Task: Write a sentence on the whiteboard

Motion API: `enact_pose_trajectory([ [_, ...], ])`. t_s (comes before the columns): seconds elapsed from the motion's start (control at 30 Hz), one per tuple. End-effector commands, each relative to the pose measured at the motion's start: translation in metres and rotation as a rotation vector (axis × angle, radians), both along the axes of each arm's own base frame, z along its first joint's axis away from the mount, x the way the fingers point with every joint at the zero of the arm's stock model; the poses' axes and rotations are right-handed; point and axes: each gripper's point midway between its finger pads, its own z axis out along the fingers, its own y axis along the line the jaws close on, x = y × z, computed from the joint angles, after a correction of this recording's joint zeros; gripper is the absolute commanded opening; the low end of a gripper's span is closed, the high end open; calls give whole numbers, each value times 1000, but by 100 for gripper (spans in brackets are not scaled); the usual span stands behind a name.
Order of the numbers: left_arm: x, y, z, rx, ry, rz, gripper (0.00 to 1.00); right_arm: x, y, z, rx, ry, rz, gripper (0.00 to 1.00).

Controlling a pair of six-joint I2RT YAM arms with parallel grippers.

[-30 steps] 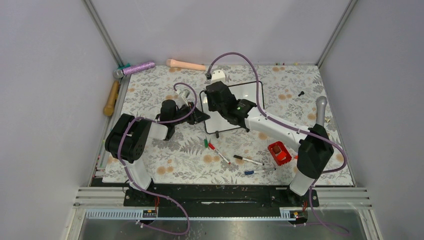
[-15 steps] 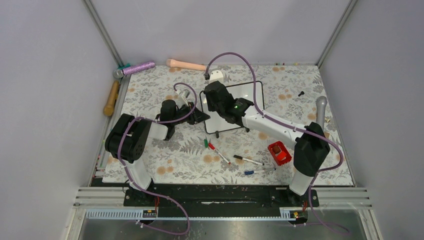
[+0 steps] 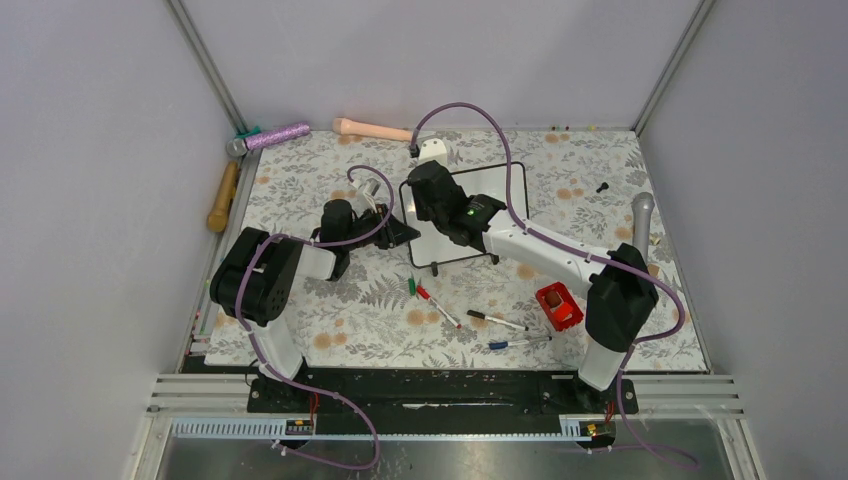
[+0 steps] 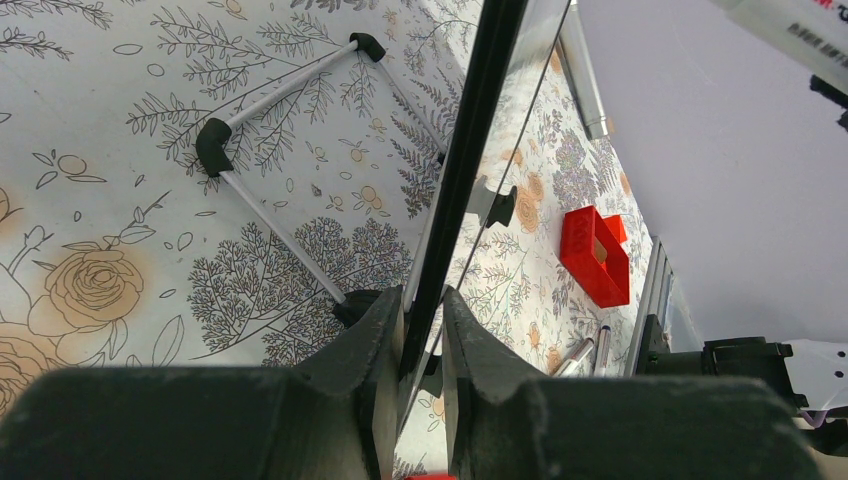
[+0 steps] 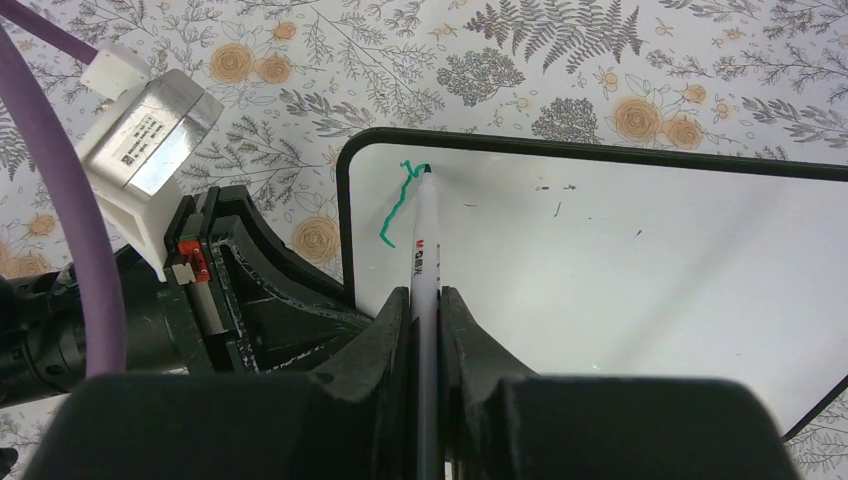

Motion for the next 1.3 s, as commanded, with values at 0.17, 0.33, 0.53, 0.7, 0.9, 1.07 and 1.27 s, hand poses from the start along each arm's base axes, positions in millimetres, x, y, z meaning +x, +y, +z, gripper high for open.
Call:
enact_pose_trajectory([
  [0.17,14,5,5,19,-19,58,15,5,-4,15,-19,-39,-41,0],
  [0.33,14,5,5,20,-20,58,15,2,-6,12,-25,-26,-39,0],
  [0.53,14,5,4,22,-20,59,14,-3,-8,9,-19,-15,-32,0],
  [0.7,13,5,4,22,-18,59,14,-7,-5,5,-13,4,-4,0],
  [0.9,13,6,4,23,-19,58,14,-11,0,2,-3,28,26,0],
  [1.07,13,5,5,23,-20,58,14,-15,5,0,8,44,51,0],
  [1.27,13,5,5,23,-20,58,14,-17,11,-1,25,55,80,0],
])
